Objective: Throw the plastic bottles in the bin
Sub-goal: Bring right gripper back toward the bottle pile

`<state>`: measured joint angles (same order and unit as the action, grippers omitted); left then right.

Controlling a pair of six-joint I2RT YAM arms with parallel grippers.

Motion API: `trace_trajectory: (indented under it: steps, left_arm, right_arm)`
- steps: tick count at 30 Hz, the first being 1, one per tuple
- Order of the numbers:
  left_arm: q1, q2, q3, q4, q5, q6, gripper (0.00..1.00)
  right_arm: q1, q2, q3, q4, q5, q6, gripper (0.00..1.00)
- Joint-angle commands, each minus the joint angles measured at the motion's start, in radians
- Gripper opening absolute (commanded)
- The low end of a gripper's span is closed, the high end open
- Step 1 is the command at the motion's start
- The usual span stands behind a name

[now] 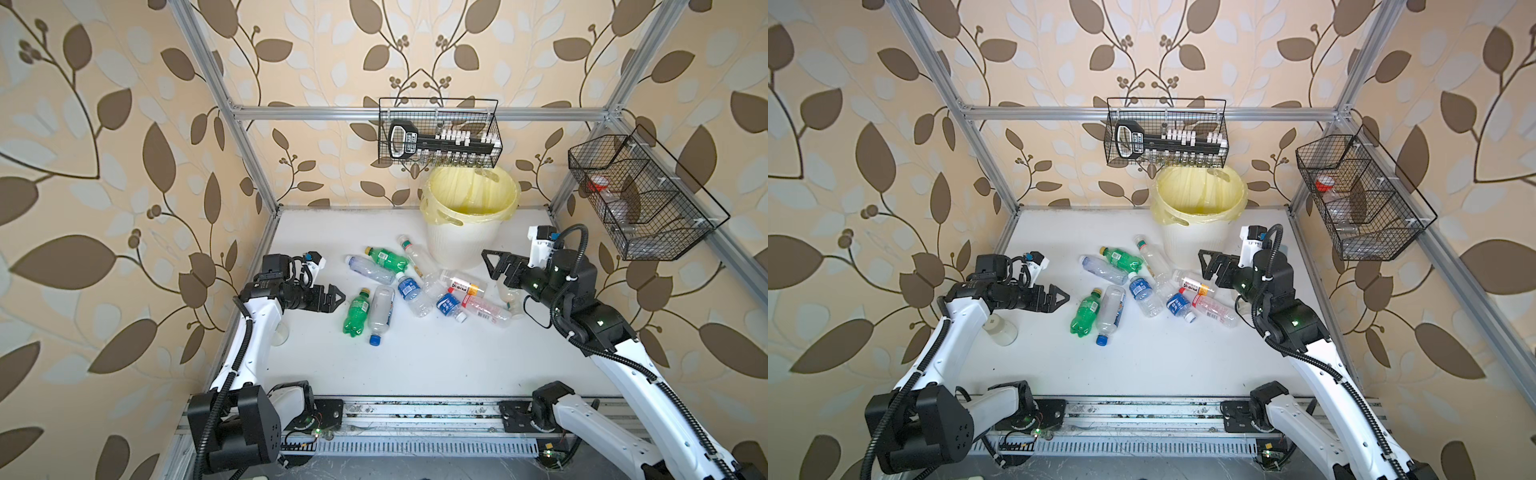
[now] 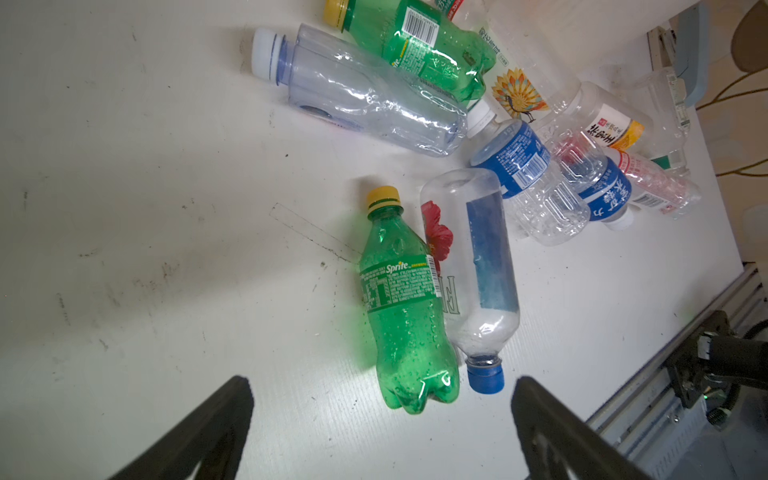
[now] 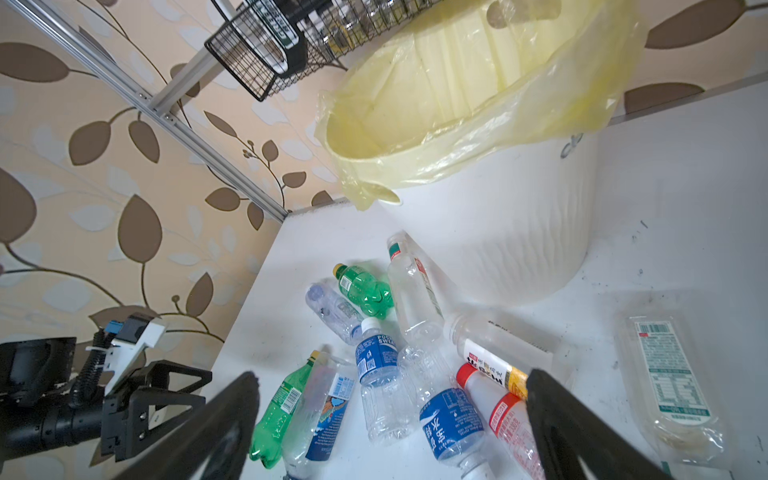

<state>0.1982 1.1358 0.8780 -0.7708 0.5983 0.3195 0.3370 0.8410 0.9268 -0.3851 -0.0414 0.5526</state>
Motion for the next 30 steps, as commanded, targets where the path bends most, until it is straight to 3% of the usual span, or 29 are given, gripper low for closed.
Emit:
trace_trajectory:
  steps: [1,7,16,23,30]
  left_arm:
    - [0.010,0.016,0.038,-0.028,0.054,0.020,0.99]
    - [0.010,0.035,0.036,-0.016,0.057,0.004,0.99]
    - [-0.010,0.017,0.060,-0.045,0.046,0.004,0.99]
    - [-0.195,-0.089,0.008,-0.032,-0.159,0.008,0.99]
    - [-0.302,-0.054,0.051,-0.035,-0.303,-0.045,0.99]
  right_arm:
    - [0.012,-0.009,-0.043,-0.035,0.030,-0.013,1.00]
    - [0.058,-0.041,-0.121,-0.030,0.061,0.027,1.00]
    - [0.207,-0.078,-0.201,-0.066,0.201,0.090,1.00]
    - [0.297,-0.150,-0.285,-0.057,0.295,0.142,1.00]
    - [0.322,-0.201,-0.317,-0.096,0.312,0.165,1.00]
